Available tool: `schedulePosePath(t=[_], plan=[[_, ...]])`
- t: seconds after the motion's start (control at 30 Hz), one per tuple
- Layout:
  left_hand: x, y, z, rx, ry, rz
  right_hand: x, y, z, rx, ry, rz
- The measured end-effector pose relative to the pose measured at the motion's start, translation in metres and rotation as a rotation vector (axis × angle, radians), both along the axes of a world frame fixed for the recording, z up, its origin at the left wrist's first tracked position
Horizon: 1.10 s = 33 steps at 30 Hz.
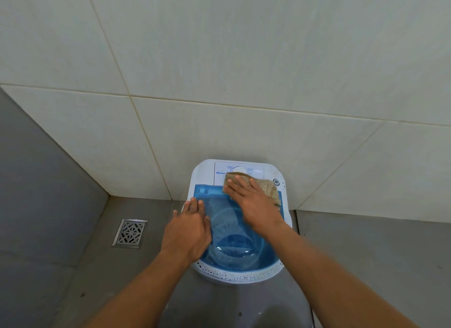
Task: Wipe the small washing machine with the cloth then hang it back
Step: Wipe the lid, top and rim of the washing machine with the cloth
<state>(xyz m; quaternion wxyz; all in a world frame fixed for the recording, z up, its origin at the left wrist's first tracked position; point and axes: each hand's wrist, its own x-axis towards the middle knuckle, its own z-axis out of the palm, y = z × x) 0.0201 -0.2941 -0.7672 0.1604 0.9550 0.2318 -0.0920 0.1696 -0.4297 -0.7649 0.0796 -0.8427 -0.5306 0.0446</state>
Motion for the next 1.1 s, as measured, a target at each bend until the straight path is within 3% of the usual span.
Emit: schedulePosePath(t=[0.17,0.33,0.47,0.7,1.0,1.1], plan=[[0.001,-0.001,0.004,-0.002,-0.002,-0.002,-0.006,-0.010,0.004,0.036,0.111,-0.090],[0.001,-0.001,0.003,0.001,0.005,0.002,-0.027,-0.010,0.006,0.016,0.060,-0.161],[0.002,-0.001,0.003,0.012,0.012,-0.009,-0.036,0.001,0.002,-0.072,-0.072,-0.121],[0.001,-0.002,0.005,0.023,-0.018,-0.020,-0.017,0.053,0.009,-0.146,-0.099,0.049],[0.000,-0.001,0.003,0.032,0.009,-0.027,0.002,0.124,0.024,-0.331,-0.069,-0.437],[0.000,0.001,0.000,0.030,0.011,-0.022,0.001,0.131,0.024,-0.328,-0.030,-0.407]])
